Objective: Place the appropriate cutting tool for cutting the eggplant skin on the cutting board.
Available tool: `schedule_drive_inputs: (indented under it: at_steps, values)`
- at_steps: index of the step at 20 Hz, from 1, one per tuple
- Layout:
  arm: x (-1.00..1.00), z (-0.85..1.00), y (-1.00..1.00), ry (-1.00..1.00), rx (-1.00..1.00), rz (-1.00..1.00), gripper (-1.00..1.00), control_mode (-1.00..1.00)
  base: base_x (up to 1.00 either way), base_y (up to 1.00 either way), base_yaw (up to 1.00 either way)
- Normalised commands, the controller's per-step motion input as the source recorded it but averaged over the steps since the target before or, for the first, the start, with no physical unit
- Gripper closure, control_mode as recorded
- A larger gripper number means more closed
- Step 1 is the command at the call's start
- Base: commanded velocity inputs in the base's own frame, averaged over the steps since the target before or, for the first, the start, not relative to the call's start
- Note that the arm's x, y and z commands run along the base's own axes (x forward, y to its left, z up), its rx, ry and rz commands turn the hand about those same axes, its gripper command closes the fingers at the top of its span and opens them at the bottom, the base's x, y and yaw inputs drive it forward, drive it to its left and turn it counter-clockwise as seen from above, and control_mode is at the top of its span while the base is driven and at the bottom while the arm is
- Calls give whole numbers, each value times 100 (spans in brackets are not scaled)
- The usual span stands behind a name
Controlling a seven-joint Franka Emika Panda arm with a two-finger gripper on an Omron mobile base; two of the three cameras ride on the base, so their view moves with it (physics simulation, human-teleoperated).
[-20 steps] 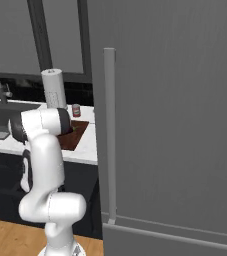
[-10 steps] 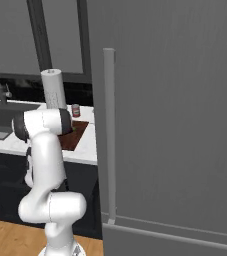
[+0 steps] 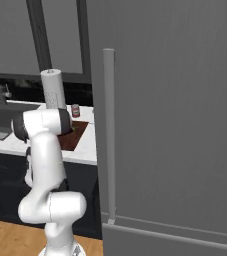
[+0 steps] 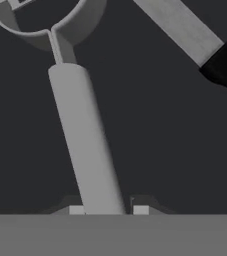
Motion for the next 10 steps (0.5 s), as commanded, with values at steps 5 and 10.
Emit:
schedule_drive_inputs:
  at_steps: [5,10]
  values:
    - [-71,-29,-2,-1,-3,0,100,-100,0,0,0]
    - [-17,0,-3,-1,-3,0,100,-100,0,0,0]
